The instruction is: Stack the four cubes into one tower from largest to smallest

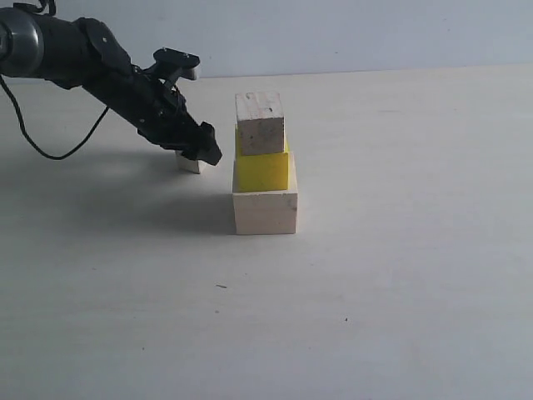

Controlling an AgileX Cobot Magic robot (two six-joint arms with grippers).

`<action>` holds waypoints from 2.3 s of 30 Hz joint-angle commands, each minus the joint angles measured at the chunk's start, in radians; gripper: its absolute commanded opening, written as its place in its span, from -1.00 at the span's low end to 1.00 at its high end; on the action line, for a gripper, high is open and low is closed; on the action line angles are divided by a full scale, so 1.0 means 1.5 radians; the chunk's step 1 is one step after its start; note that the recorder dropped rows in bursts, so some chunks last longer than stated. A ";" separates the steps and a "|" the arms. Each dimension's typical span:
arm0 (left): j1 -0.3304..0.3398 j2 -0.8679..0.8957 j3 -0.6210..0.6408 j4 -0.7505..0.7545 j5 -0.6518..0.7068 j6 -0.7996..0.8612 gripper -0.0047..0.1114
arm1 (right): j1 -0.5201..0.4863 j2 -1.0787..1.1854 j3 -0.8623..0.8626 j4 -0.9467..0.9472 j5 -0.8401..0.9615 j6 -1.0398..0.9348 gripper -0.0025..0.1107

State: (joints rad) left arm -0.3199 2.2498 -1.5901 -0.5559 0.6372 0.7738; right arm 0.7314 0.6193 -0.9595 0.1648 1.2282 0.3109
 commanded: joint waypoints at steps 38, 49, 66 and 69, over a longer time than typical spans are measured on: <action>-0.005 -0.357 0.481 0.248 -0.077 -0.455 -0.92 | 0.001 -0.002 0.003 -0.053 -0.054 -0.089 -0.96; -0.005 -0.359 0.519 0.252 -0.120 -0.561 -0.92 | 0.001 -0.002 0.003 -0.053 -0.055 -0.091 -0.96; -0.005 -0.335 0.519 0.255 -0.091 -0.567 -0.91 | 0.001 -0.002 0.003 -0.053 -0.054 -0.103 -0.96; -0.005 -0.329 0.519 0.255 -0.072 -0.567 -0.75 | 0.001 -0.002 0.003 -0.053 -0.054 -0.103 -0.96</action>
State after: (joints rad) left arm -0.3199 1.7359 -0.8147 -0.1765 0.4938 -0.0629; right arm 0.7314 0.6193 -0.9595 0.0917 1.1620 0.1672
